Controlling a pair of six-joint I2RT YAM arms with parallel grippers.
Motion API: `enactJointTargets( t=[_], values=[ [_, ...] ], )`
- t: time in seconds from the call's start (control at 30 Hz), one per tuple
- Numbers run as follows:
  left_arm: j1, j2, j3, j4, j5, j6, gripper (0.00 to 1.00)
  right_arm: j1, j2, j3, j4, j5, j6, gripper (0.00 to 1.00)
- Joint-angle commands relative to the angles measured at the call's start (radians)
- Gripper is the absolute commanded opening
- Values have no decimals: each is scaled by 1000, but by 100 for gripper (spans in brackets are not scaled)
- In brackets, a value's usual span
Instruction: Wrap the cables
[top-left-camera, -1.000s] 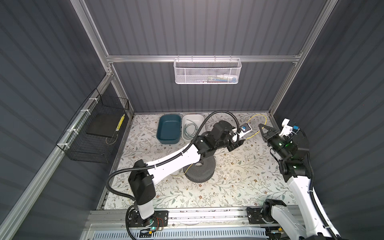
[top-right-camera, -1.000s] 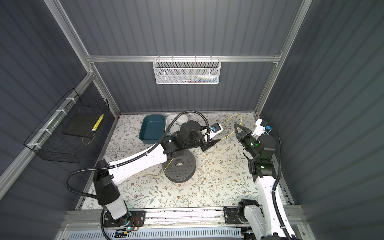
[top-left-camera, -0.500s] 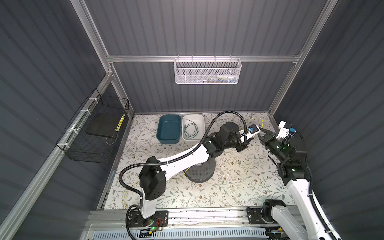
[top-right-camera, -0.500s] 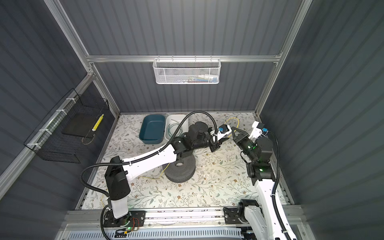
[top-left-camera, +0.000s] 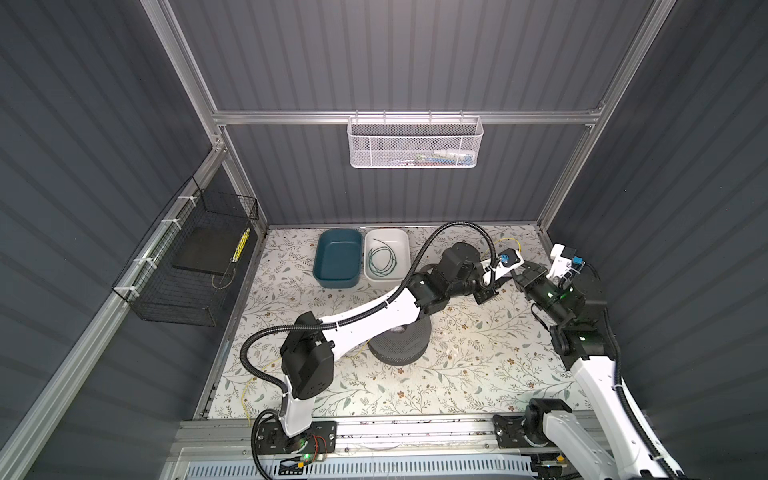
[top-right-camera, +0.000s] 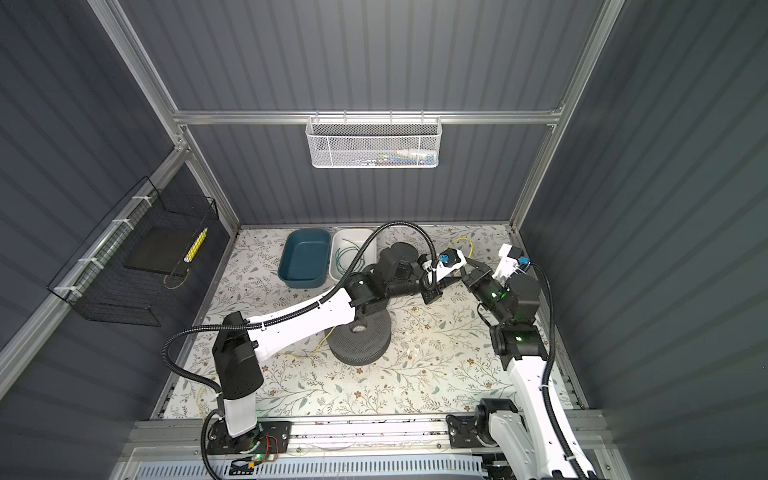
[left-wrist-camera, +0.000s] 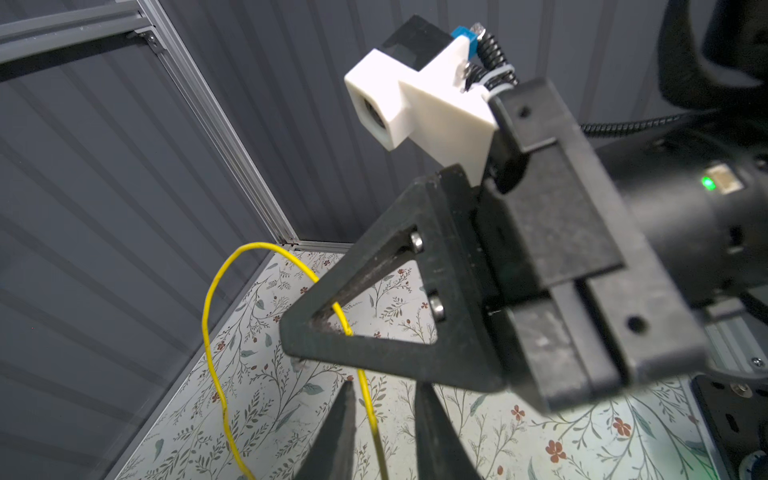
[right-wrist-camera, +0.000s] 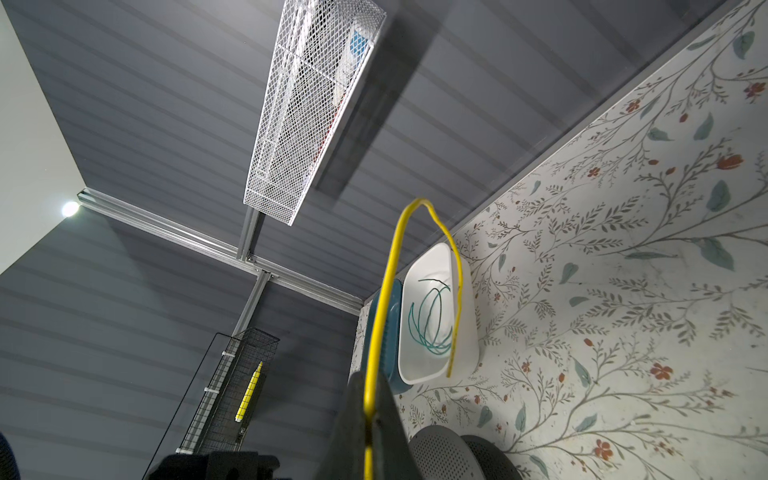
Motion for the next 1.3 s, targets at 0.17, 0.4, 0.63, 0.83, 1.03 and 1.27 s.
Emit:
enactJointTargets(
  t=[0.17, 0.4, 0.63, 0.83, 1.03, 1.27],
  values=[
    [-15, 35, 42, -56, -16, 13, 22, 12, -9, -8, 20, -6, -3, 0],
    [-19, 25, 31, -58, -26, 23, 0, 20, -5, -8, 23, -6, -4, 0],
    [-19, -24, -34, -43, 21, 19, 0, 7, -19, 27, -22, -8, -60, 55],
    [-18, -123, -163, -39, 52, 43, 0, -124, 16, 73, 2, -147, -11, 63],
    [-18, -213, -246, -113, 37, 93, 0, -177, 84, 45, 68, -290, 56, 62],
    [-19, -266, -267, -201, 12, 151, 0, -176, 116, -39, 186, -377, 163, 62]
  ],
)
